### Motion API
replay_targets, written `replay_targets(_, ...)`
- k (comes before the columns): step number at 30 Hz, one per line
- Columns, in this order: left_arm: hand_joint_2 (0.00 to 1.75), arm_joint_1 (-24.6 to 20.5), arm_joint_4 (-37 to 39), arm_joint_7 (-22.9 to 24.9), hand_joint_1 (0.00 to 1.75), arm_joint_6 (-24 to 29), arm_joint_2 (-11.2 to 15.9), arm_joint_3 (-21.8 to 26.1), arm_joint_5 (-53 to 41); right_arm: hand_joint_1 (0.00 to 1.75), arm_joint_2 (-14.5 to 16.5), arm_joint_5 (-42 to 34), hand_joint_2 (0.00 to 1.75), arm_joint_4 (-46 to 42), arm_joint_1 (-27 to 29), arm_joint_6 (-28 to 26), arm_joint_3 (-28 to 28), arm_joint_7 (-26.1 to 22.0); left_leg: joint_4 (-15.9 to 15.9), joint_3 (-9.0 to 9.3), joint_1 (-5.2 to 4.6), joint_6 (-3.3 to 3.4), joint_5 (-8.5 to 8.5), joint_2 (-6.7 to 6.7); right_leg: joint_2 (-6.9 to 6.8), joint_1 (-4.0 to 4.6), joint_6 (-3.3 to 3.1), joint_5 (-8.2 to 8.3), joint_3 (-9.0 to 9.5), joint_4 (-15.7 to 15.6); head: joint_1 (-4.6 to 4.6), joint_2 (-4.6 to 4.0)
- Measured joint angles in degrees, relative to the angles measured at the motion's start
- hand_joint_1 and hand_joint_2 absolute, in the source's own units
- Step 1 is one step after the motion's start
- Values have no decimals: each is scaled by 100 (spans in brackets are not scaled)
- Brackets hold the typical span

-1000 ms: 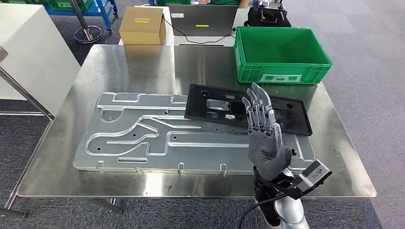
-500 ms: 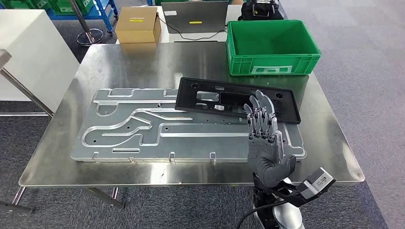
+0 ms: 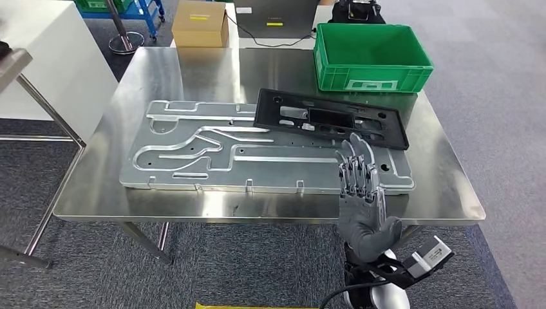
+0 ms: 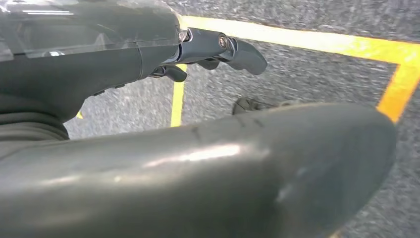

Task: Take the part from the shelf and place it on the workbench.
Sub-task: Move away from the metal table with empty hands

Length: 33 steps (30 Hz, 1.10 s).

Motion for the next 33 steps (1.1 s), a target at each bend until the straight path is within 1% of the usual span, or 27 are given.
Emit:
replay_targets(1, 0, 1, 0, 1, 0, -1, 10, -16, -10, 0, 0, 13, 0, 1, 37, -15, -16, 8, 6, -98, -8, -1, 68, 4, 0, 0, 9, -90, 8, 241, 1, 0)
replay_targets(3, 0, -2, 0, 10, 0, -1, 30, -51, -22, 0, 3, 46, 0, 2, 92, -52, -52, 31, 24, -298, -21, -16, 202, 8, 0, 1, 0, 74, 274, 232, 0, 0)
replay_targets(5, 0, -11, -1, 22, 0, -1, 41, -77, -28, 0, 13, 83, 0, 2, 108, -85, -91, 89, 50, -461, -32, -46, 328, 6, 1, 18, -60, 255, 891, -423, -2, 0)
replay_targets(7, 0, -23, -2, 31, 0, -2, 49, -101, -28, 0, 31, 133, 0, 8, 111, -127, -137, 194, 62, -545, -41, -97, 450, 4, -1, 58, -135, 172, 1455, -1179, -4, 0)
replay_targets(8, 0, -26, -2, 34, 0, -3, 54, -110, -25, 0, 38, 158, 0, 21, 123, -155, -171, 248, 49, -560, -36, -130, 513, 6, -2, 84, -169, 125, 1581, -1383, 0, 0)
replay_targets(9, 0, -23, -1, 34, 0, -4, 61, -117, -20, 0, 43, 180, 0, 49, 146, -180, -215, 292, 21, -571, -34, -167, 584, 7, -5, 100, -198, 139, 1587, -1472, 7, 0)
replay_targets(10, 0, -16, 0, 34, 0, -8, 71, -124, -11, 0, 45, 195, 0, 102, 174, -201, -272, 323, 6, -587, -21, -205, 611, 4, -17, 97, -233, 211, 1536, -1477, 13, 0)
replay_targets(11, 0, -6, 1, 34, 0, -13, 83, -132, -3, 0, 46, 212, 0, 173, 198, -221, -334, 351, 53, -629, -14, -237, 520, -1, -30, 87, -276, 289, 1475, -1490, 20, 0)
replay_targets(12, 0, 2, 2, 33, 0, -17, 93, -143, 5, 0, 48, 228, 0, 251, 221, -244, -392, 377, 184, -689, -10, -264, 322, -7, -42, 71, -316, 373, 1405, -1505, 13, 0)
replay_targets(13, 0, 6, 2, 33, 0, -21, 103, -156, 14, 0, 52, 249, 0, 343, 243, -270, -457, 402, 434, -767, 1, -285, 12, -11, -54, 57, -346, 455, 1322, -1513, 6, 0)
replay_targets(14, 0, 6, 2, 34, 0, -25, 109, -170, 21, 0, 59, 271, 0, 439, 270, -294, -525, 432, 791, -850, 7, -305, -327, -13, -59, 57, -363, 531, 1228, -1510, -2, 0)
replay_targets(15, 0, 4, 2, 34, 0, -27, 113, -184, 30, 0, 66, 286, 0, 534, 300, -309, -594, 457, 1163, -909, 16, -325, -567, -12, -65, 57, -365, 603, 1133, -1503, -10, -1)
replay_targets(16, 0, 3, 2, 34, 0, -29, 116, -197, 37, 0, 73, 297, 0, 632, 332, -315, -668, 474, 1495, -932, 26, -346, -673, -12, -72, 56, -358, 676, 1028, -1490, -10, -1)
replay_targets(17, 0, 2, 2, 34, 0, -31, 121, -208, 42, 0, 76, 300, 0, 713, 357, -314, -729, 487, 1703, -895, 37, -365, -623, -12, -78, 53, -347, 746, 915, -1468, -12, -1)
replay_targets(18, 0, 1, 2, 34, 0, -31, 126, -214, 44, 0, 76, 302, 0, 776, 373, -314, -776, 495, 1726, -772, 50, -382, -461, -11, -81, 46, -331, 805, 799, -1433, -11, -1)
replay_targets(19, 0, -4, 2, 33, 0, -31, 131, -219, 45, 0, 76, 304, 0, 826, 385, -316, -813, 499, 1569, -551, 64, -396, -293, -11, -81, 38, -308, 858, 681, -1386, -13, 0)
replay_targets(20, 0, -15, 2, 33, 0, -32, 135, -222, 46, 0, 78, 316, 0, 867, 392, -328, -844, 513, 1236, -230, 77, -403, -230, -12, -79, 32, -278, 900, 580, -1329, -13, 0)
replay_targets(22, 0, -44, 2, 24, 0, -34, 140, -232, 49, 0, 83, 361, 0, 947, 408, -377, -914, 574, 409, 405, 72, -375, -403, -21, -83, 38, -210, 969, 444, -1215, -9, 0)
replay_targets(23, 0, -54, 2, 19, 0, -38, 142, -240, 52, 0, 87, 388, 0, 1005, 420, -401, -956, 609, 138, 579, 59, -341, -525, -26, -89, 45, -176, 1007, 415, -1185, -7, 0)
replay_targets(24, 0, -57, 2, 15, 0, -40, 144, -251, 58, 0, 89, 416, 0, 1090, 432, -414, -1009, 635, 13, 632, 41, -297, -576, -28, -95, 49, -140, 1053, 400, -1179, -3, 0)
replay_targets(26, 0, -42, 2, 11, 0, -45, 146, -278, 86, 0, 90, 480, 0, 1373, 449, -423, -1168, 675, -5, 546, 45, -187, -490, -4, -83, 33, -64, 1079, 355, -1167, -2, 0)
replay_targets(27, 0, -35, 2, 10, 0, -45, 146, -292, 102, 0, 90, 515, 0, 1552, 454, -426, -1281, 680, -12, 483, 51, -127, -422, 11, -70, 20, -31, 954, 306, -1086, 1, 0)
replay_targets(28, 0, -32, 2, 8, 0, -46, 145, -305, 116, 0, 90, 544, 0, 1740, 455, -420, -1405, 669, -22, 408, 57, -78, -345, 26, -55, 10, -3, 726, 233, -907, 5, 0)
replay_targets(30, 0, -33, 2, 4, 0, -46, 145, -334, 133, 0, 90, 587, 0, 2083, 448, -389, -1645, 604, -14, 237, 40, -27, -203, 32, -41, 2, 38, 144, 65, -268, 12, 0)
replay_targets(31, 0, -31, 2, 2, 0, -46, 145, -347, 143, 0, 90, 606, 0, 2242, 442, -372, -1747, 587, -8, 146, 29, -23, -133, 32, -39, 2, 52, -16, 12, 71, 12, 0)
replay_targets(32, 0, -29, 2, 2, 0, -46, 145, -359, 153, 0, 89, 636, 0, 2404, 430, -359, -1841, 590, 1, 51, 19, -25, -67, 32, -37, 2, 57, -37, 14, 305, 12, 0)
replay_targets(33, 0, -28, 2, 2, 0, -46, 145, -369, 164, 0, 87, 678, 0, 2576, 408, -354, -1930, 604, 13, -42, 10, -32, -5, 33, -34, 4, 52, 66, 97, 372, 11, 0)
